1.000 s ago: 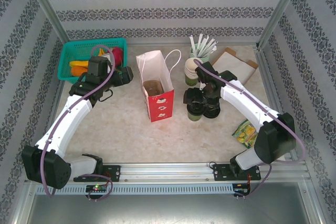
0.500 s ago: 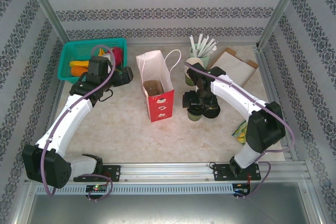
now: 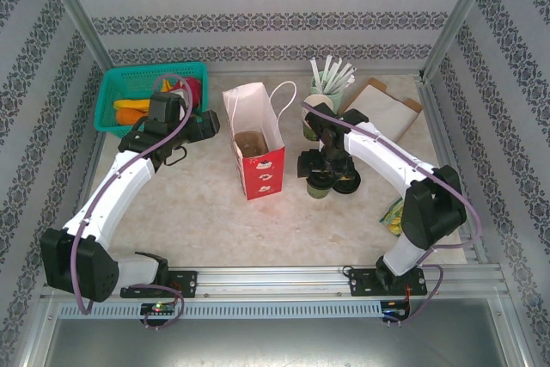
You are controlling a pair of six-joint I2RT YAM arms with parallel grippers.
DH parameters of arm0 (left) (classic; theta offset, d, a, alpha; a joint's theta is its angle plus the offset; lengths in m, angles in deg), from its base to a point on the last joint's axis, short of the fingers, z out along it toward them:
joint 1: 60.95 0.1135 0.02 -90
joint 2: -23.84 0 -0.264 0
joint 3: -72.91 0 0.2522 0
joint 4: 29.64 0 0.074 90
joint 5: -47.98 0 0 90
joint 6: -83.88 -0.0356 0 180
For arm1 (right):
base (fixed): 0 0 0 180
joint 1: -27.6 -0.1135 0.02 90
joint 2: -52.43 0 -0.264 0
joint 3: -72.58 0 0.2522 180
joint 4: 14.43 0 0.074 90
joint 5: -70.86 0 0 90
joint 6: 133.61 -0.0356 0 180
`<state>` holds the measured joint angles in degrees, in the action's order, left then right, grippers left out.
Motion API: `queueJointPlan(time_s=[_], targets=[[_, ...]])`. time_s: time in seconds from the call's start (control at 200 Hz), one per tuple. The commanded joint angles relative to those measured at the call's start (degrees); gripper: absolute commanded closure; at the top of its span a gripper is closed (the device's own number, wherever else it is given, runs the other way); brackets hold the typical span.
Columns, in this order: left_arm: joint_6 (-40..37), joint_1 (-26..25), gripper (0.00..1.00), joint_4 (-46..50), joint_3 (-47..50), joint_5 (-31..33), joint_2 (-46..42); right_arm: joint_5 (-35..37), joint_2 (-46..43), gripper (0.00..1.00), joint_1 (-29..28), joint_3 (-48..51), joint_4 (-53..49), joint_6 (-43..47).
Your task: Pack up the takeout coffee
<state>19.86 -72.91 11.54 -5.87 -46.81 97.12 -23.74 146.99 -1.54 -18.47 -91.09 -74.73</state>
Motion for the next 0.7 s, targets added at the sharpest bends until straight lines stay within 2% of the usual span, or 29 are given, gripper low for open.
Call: queueJointPlan(time_s=[0.0, 0.34, 0.694], targets=[[-0.28, 0.53, 0.0, 0.18, -1.33, -0.56, 0.43, 0.07, 1.54, 0.02, -0.91, -0.22, -1.88, 1.22], [-0.05, 0.54, 0.0, 0.44, -1.07, -0.56, 0.74, 3.88, 4.68, 0.02, -1.45, -4.49, -8.04, 0.63], [-0.44, 0.5, 0.0, 0.97, -0.9, -0.39, 0.81, 2.02, 7.38, 0.02, -0.72, -6.64, -9.01, 1.62]])
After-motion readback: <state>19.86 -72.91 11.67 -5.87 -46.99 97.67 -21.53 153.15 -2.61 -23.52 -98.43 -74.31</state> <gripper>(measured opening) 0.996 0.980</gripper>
